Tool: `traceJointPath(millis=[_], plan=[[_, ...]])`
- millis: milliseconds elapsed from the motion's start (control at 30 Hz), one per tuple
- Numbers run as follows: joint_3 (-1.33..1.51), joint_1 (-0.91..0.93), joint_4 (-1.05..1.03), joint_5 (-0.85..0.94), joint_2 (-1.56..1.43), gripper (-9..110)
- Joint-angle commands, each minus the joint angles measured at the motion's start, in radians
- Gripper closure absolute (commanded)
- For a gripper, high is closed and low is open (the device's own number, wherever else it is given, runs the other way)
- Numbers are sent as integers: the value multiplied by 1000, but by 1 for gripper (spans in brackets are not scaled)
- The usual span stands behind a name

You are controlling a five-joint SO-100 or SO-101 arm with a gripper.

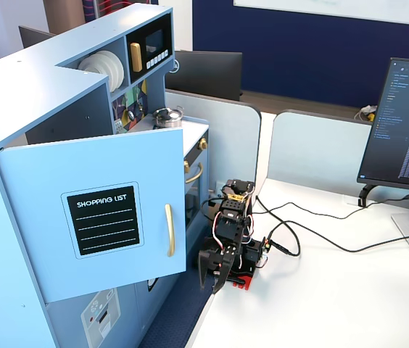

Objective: Close the left cabinet door

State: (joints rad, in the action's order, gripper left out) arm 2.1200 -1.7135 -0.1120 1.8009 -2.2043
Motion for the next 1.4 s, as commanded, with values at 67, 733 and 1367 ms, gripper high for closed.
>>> traceJointPath(millis=[67,733,1367], plan=[[-293,20,29,18,196,102],[-273,272,-61,167,160,102],[-144,742,-115,258,-66,102]])
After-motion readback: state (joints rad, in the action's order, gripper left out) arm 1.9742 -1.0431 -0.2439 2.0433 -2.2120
